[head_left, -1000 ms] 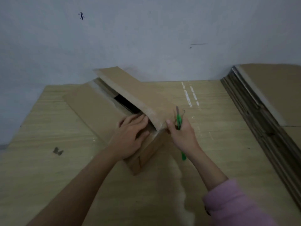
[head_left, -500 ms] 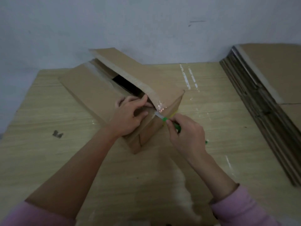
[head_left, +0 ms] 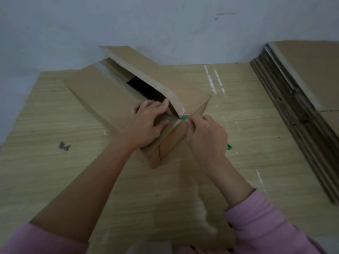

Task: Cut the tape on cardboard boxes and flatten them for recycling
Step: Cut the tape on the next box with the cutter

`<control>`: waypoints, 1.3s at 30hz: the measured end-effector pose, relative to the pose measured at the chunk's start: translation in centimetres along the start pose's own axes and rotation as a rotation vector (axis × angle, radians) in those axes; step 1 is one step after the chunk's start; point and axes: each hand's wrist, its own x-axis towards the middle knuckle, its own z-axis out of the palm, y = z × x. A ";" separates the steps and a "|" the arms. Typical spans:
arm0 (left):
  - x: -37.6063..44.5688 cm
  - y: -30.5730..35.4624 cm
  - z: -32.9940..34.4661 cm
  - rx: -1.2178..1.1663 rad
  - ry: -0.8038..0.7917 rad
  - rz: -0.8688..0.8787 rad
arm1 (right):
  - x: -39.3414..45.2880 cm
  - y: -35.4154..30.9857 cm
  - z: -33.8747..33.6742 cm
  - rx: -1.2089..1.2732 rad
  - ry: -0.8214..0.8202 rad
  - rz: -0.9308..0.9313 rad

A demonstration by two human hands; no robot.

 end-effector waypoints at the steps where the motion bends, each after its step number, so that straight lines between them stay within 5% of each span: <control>1: 0.0 0.0 0.0 0.003 0.000 0.000 | 0.1 0.0 0.0 -0.007 -0.005 0.003; 6: -0.1 0.2 -0.3 -0.038 -0.057 0.039 | 0.9 1.5 -0.2 -0.038 0.008 0.060; 10: 0.4 0.1 0.1 0.107 -0.171 -0.002 | 0.8 2.8 -1.7 0.175 -0.191 0.106; 17: -0.1 0.1 0.4 0.076 0.088 0.217 | 1.1 3.1 -1.6 0.431 -0.323 0.295; 39: 0.2 0.3 0.1 -0.136 0.033 0.114 | 1.6 1.5 -1.2 0.583 -0.533 0.395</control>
